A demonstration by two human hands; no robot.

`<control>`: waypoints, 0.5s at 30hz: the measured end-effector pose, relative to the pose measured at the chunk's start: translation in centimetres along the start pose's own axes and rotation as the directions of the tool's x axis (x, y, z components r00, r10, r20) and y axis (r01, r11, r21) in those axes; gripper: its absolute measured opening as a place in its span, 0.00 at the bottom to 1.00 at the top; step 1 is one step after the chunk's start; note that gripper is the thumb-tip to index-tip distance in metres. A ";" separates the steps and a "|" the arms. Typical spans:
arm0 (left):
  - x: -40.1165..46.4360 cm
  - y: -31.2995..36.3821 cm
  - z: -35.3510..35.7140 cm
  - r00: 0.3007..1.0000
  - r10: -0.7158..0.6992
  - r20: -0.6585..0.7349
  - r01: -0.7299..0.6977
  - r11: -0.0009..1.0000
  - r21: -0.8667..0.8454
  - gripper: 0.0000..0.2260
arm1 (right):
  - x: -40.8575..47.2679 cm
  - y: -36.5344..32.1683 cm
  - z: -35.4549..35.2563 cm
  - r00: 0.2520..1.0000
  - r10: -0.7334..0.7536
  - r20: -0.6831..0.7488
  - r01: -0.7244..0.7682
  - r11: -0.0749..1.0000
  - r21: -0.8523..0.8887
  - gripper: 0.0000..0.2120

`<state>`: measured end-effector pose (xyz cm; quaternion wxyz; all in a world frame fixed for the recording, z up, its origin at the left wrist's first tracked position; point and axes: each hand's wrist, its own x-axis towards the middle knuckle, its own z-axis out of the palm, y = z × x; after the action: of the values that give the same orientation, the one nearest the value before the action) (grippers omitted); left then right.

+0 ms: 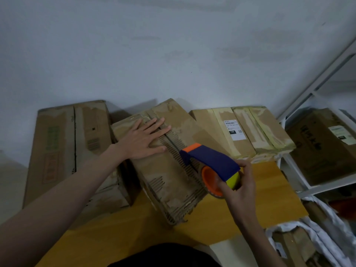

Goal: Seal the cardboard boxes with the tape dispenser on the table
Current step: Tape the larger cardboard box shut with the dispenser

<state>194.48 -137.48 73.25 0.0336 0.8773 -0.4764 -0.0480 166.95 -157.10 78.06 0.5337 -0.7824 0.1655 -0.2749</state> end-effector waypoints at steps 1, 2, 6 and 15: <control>0.0 0.0 0.1 1.000 0.002 0.000 -0.002 1.000 0.000 0.34 | 0.0 -0.1 0.0 1.000 0.005 0.004 -0.005 1.000 -0.003 0.25; 0.1 -0.1 0.1 1.000 0.004 0.000 -0.004 1.000 -0.002 0.34 | 0.0 -0.2 0.0 1.000 0.010 0.016 -0.009 1.000 -0.016 0.25; 0.1 -0.1 0.1 1.000 0.006 0.012 -0.006 1.000 -0.005 0.34 | 0.0 -0.4 0.1 0.997 0.019 0.079 -0.012 0.996 -0.092 0.25; -0.4 1.1 -0.1 0.991 0.122 0.045 -0.121 0.992 -0.039 0.37 | 0.1 -1.0 0.2 0.977 0.041 0.209 0.002 0.980 -0.200 0.24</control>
<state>193.32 -137.75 73.48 0.0410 0.8445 -0.5287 -0.0751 167.18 -156.64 78.92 0.4699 -0.8550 0.1421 -0.1669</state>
